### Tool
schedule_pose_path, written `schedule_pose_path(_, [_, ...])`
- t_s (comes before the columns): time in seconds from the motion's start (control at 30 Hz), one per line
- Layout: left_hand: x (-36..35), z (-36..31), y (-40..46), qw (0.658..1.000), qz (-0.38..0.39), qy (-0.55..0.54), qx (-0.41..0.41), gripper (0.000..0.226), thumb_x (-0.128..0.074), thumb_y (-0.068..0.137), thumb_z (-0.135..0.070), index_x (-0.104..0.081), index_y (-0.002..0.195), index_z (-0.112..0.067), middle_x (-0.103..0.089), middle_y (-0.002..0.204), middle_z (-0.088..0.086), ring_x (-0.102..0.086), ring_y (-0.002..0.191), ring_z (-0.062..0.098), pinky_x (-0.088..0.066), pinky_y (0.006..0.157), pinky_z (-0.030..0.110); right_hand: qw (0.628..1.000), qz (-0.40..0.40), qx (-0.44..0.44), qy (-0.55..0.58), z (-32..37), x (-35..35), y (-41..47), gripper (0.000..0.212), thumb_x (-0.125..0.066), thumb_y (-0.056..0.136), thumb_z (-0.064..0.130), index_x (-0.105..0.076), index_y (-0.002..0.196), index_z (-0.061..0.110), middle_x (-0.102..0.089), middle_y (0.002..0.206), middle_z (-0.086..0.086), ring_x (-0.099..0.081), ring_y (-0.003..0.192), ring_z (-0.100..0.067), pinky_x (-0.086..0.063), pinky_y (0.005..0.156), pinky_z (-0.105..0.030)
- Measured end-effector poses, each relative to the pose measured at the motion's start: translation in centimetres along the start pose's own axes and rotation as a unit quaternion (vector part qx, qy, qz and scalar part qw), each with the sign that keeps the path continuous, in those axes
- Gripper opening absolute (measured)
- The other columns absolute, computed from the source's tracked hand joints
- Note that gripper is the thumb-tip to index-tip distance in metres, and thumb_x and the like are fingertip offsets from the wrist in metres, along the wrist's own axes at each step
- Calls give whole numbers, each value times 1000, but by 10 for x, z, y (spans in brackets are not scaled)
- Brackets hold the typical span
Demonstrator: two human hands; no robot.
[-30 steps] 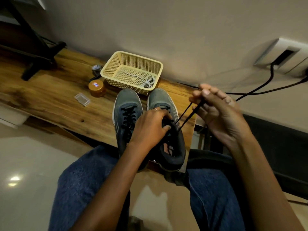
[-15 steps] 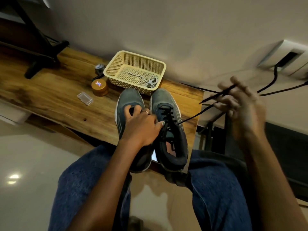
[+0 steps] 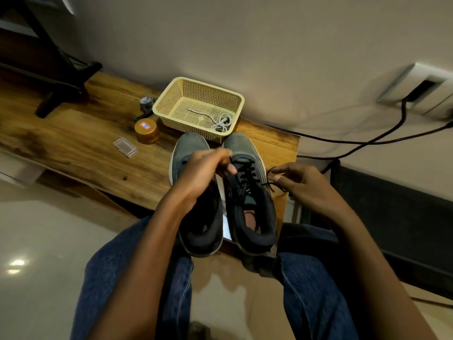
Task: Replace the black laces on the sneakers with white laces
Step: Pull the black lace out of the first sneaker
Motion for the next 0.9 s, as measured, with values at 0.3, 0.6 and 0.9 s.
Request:
schedule_pose_path(0.3, [58,-8,-8,908,-367,-168,-113,25,-57,92,-24,-52,67,-23,-44,59,-12,-37,54,6,-33,51,22,1000,-23,16,-3,-5,-3,5,19,-60,93,22,-67,110,17,-68,96,1,-62,85,-7,-45,67,-22])
schedule_pose_path(0.6, [53,-1,-1,913,-365,123,-134,12,-59,85,-31,-59,94,-38,-56,123,-8,-43,126,21,-29,109,44,998,-51,36,17,4,-13,5,7,-65,89,15,-70,94,15,-68,85,3,-64,84,-14,-52,75,-29])
schedule_pose_path(0.9, [-27,21,1,886,21,415,-207,22,-68,85,-36,-67,107,-34,-64,110,-15,-60,99,7,-53,81,33,993,-28,74,-90,4,-21,3,20,-77,78,23,-65,93,22,-64,93,7,-58,83,-6,-49,69,-20])
Point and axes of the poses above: each hand's wrist, its own y-axis towards the middle knuckle, its own x-axis out of the back of the hand, z = x × y, the point moved 4 cm from there along y, towards the middle knuckle
